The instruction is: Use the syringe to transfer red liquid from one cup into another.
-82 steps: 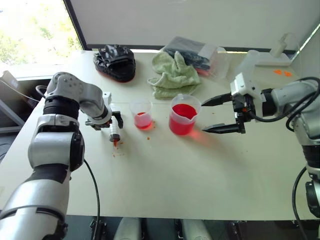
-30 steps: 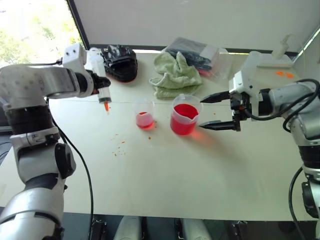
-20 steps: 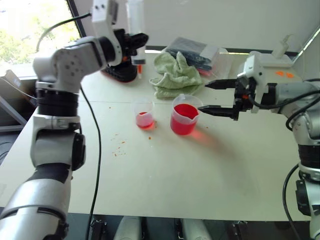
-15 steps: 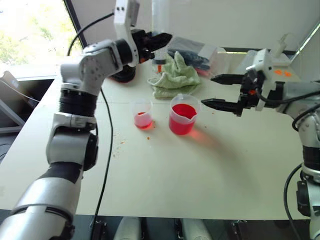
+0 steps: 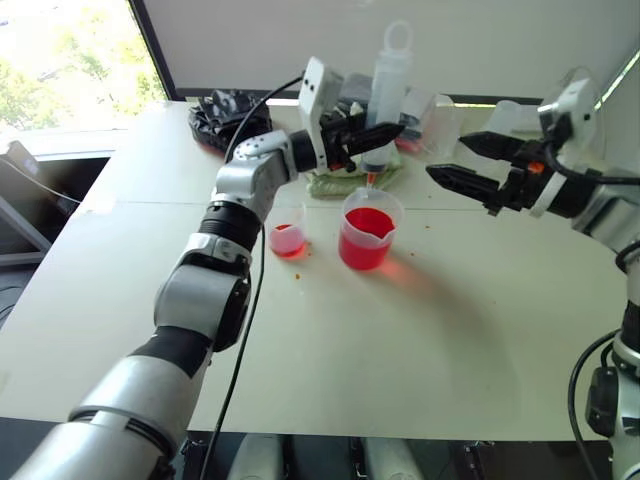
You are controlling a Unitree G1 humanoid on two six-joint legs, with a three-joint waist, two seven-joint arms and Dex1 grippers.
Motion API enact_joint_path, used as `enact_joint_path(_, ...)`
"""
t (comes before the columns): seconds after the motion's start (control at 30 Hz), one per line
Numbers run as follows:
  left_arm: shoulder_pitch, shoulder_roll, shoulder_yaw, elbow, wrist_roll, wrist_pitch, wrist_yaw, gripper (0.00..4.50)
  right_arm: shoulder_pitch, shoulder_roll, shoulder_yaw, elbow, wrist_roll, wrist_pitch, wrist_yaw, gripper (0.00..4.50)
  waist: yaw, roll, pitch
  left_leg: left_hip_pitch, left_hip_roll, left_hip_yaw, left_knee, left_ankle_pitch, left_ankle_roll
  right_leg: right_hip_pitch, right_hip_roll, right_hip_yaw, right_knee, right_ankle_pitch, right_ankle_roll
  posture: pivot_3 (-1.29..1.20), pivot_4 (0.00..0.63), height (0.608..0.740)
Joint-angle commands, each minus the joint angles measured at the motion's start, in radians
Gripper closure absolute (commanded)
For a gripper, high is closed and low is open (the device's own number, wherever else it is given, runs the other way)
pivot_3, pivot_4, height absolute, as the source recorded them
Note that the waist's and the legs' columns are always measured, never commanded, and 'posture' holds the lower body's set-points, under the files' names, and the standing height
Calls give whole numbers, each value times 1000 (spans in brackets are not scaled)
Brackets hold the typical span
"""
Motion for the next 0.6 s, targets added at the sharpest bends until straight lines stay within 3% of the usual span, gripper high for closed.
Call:
enact_joint_path(0.03,13,-24,14,-30,18,-56,-43,3109,-75,6,-41,-9,39,33,-71,0,0,0,0,0,0,0,0,0,0,0,0,0,0,0,0,0,150,711)
enact_joint_path(0.6,153,-53,-4,-130,87,-89,-76,3109,-304,160,-12,89,62,151,-330,0,2,0,0,0,0,0,-1,0,0,0,0,0,0,0,0,0,150,711)
